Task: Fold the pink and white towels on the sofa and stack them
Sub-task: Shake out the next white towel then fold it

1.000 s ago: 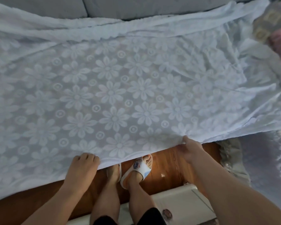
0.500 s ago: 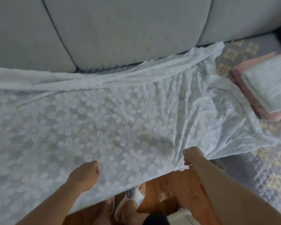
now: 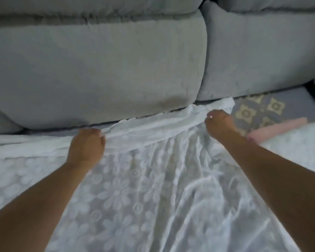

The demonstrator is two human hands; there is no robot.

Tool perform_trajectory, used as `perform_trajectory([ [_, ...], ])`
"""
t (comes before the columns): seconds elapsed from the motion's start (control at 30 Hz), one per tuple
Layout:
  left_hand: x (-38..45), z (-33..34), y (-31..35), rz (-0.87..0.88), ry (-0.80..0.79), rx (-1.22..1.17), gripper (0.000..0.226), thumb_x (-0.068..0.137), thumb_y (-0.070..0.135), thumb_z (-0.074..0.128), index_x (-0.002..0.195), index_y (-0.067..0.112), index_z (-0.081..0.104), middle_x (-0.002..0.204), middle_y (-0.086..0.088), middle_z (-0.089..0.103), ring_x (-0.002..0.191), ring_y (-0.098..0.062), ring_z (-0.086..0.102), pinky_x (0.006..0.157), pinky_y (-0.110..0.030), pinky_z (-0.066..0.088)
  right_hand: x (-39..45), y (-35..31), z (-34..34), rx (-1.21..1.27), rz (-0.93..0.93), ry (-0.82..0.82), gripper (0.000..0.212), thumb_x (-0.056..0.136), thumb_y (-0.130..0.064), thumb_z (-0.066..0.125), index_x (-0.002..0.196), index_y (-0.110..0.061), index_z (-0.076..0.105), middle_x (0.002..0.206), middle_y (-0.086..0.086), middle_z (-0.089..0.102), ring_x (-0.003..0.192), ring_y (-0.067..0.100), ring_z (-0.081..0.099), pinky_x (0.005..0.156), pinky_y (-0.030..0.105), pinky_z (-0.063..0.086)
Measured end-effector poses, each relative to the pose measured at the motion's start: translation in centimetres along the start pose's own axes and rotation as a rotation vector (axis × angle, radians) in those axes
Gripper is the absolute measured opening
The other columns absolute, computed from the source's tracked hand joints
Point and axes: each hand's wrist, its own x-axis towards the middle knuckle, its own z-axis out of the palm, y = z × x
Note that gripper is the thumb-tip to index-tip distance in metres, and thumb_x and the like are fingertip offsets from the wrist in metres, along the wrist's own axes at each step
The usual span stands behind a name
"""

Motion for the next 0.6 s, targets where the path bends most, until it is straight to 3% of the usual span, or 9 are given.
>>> perform_trajectory([
  [0.07, 3.8, 1.9, 0.6, -0.134, 0.02, 0.017, 0.024, 0.095, 0.02, 0.056, 0.092, -0.001, 0.068, 0.094, -0.028, 0.068, 0.092, -0.046, 0.064, 0.08, -0.05, 0.055, 5.9, -0.3, 0.7, 0.013, -0.084, 0.037, 0.032, 0.098, -0.017, 0.046, 0.124, -0.006, 0.061, 0.122, 0.018, 0.061, 0.112, 0.038, 0.059, 0.084, 0.037, 0.046],
  [0.13, 5.9, 3.7, 1.2, -0.242, -0.064, -0.008, 0.03, 0.097, 0.032, 0.054, 0.104, 0.004, 0.066, 0.105, -0.026, 0.068, 0.1, -0.045, 0.064, 0.083, -0.049, 0.052, 10.3, -0.1, 1.8, -0.005, -0.146, 0.027, 0.037, 0.097, -0.019, 0.048, 0.131, -0.009, 0.056, 0.126, 0.016, 0.06, 0.112, 0.036, 0.06, 0.082, 0.033, 0.047],
  [0.27, 6.8, 3.8, 2.0, -0.213, -0.247, 0.058, 0.033, 0.095, 0.043, 0.059, 0.117, 0.021, 0.067, 0.115, -0.011, 0.069, 0.108, -0.035, 0.064, 0.088, -0.042, 0.051, 13.5, 1.3, 3.8, -0.107, -0.271, -0.144, 0.049, 0.093, -0.041, 0.059, 0.135, -0.016, 0.055, 0.127, 0.013, 0.062, 0.114, 0.035, 0.059, 0.093, 0.043, 0.052],
  [0.37, 4.9, 2.1, 2.6, -0.168, -0.07, 0.085, 0.018, 0.094, 0.027, 0.06, 0.098, 0.017, 0.075, 0.108, -0.016, 0.063, 0.089, -0.042, 0.066, 0.076, -0.049, 0.055, 12.2, 2.6, 3.9, -0.248, -0.4, -0.018, 0.034, 0.097, -0.03, 0.057, 0.129, -0.019, 0.062, 0.125, 0.011, 0.055, 0.106, 0.035, 0.061, 0.088, 0.042, 0.052],
  [0.47, 2.0, -1.2, 3.5, -0.178, 0.102, 0.071, 0.01, 0.09, 0.018, 0.065, 0.09, 0.016, 0.075, 0.098, -0.021, 0.056, 0.066, -0.046, 0.062, 0.059, -0.05, 0.053, 8.6, 3.9, 1.4, -0.203, -0.416, 0.263, 0.021, 0.096, -0.013, 0.057, 0.113, -0.011, 0.069, 0.116, 0.015, 0.047, 0.071, 0.036, 0.058, 0.069, 0.044, 0.053],
  [0.53, 0.2, -3.7, 4.0, -0.206, 0.12, 0.007, 0.018, 0.099, 0.023, 0.052, 0.103, 0.016, 0.069, 0.084, -0.019, 0.064, 0.069, -0.044, 0.064, 0.061, -0.046, 0.052, 6.5, 5.3, -1.3, -0.285, -0.35, 0.244, 0.022, 0.093, -0.008, 0.052, 0.109, -0.012, 0.067, 0.106, 0.015, 0.052, 0.066, 0.032, 0.055, 0.063, 0.04, 0.049],
  [0.6, -0.8, -5.9, 4.4, -0.271, 0.127, -0.106, 0.029, 0.105, 0.029, 0.036, 0.108, 0.012, 0.059, 0.07, -0.017, 0.066, 0.069, -0.043, 0.065, 0.063, -0.043, 0.048, 5.2, 5.7, -4.5, -0.239, -0.168, 0.115, 0.024, 0.093, -0.01, 0.048, 0.11, -0.013, 0.064, 0.098, 0.014, 0.062, 0.079, 0.034, 0.065, 0.065, 0.034, 0.045],
])
